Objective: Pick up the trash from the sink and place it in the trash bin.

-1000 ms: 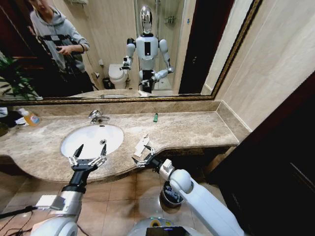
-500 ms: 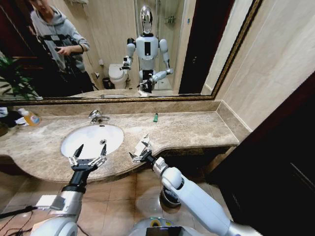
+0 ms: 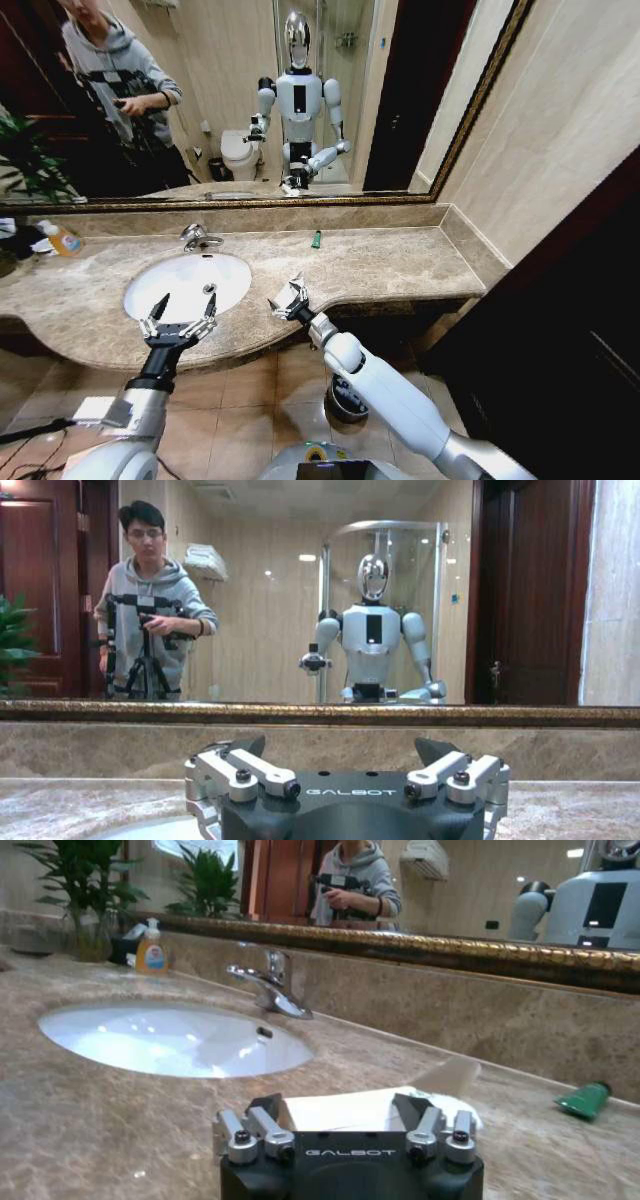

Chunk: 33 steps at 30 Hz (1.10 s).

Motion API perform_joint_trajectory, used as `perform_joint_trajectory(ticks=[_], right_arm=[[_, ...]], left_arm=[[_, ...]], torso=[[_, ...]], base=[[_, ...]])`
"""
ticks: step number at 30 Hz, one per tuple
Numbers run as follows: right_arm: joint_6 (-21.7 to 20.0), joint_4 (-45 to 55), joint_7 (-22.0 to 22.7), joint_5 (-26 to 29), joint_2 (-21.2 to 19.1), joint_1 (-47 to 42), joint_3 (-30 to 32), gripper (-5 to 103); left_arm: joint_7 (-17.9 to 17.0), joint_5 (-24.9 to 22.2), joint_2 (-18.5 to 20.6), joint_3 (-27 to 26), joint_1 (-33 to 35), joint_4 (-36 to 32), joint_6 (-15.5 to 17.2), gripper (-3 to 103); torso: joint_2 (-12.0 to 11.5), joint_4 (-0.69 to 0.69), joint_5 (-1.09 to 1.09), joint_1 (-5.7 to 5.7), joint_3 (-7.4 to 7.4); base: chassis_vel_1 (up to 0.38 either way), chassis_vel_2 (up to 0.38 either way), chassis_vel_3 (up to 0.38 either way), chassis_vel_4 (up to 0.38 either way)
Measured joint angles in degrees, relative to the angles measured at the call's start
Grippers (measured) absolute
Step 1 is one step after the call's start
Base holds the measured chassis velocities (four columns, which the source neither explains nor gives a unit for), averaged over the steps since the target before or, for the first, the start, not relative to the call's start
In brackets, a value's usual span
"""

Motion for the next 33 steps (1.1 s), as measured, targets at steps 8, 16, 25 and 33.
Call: perform_joint_trajectory(ticks=[8,16,25,33], right_arm=[[0.44,-0.36,-0.58,0.31,-0.66,-0.62,1.36,54],[1.04,-0.60,-0.40,0.65,-0.70,-1.11,2.16,34],[2.63,-0.66,-0.43,0.92,-1.36,-2.68,4.04,15],[4.19,-0.89,-0.51,1.41,-1.80,-3.63,5.37,0]], left_arm=[[0.00,0.00,0.00,0.00,0.00,0.00,0.00,100],[0.00,0.00,0.00,0.00,0.00,0.00,0.00,100],[0.00,0.00,0.00,0.00,0.00,0.00,0.00,100],[0.00,0.00,0.00,0.00,0.00,0.00,0.00,100]], torso=[[0.00,0.00,0.00,0.00,0.00],[0.00,0.00,0.00,-0.01,0.00],[0.00,0.00,0.00,-0.01,0.00],[0.00,0.00,0.00,-0.01,0.00]], base=[[0.000,0.000,0.000,0.000],[0.000,0.000,0.000,0.000],[0.000,0.000,0.000,0.000],[0.000,0.000,0.000,0.000]])
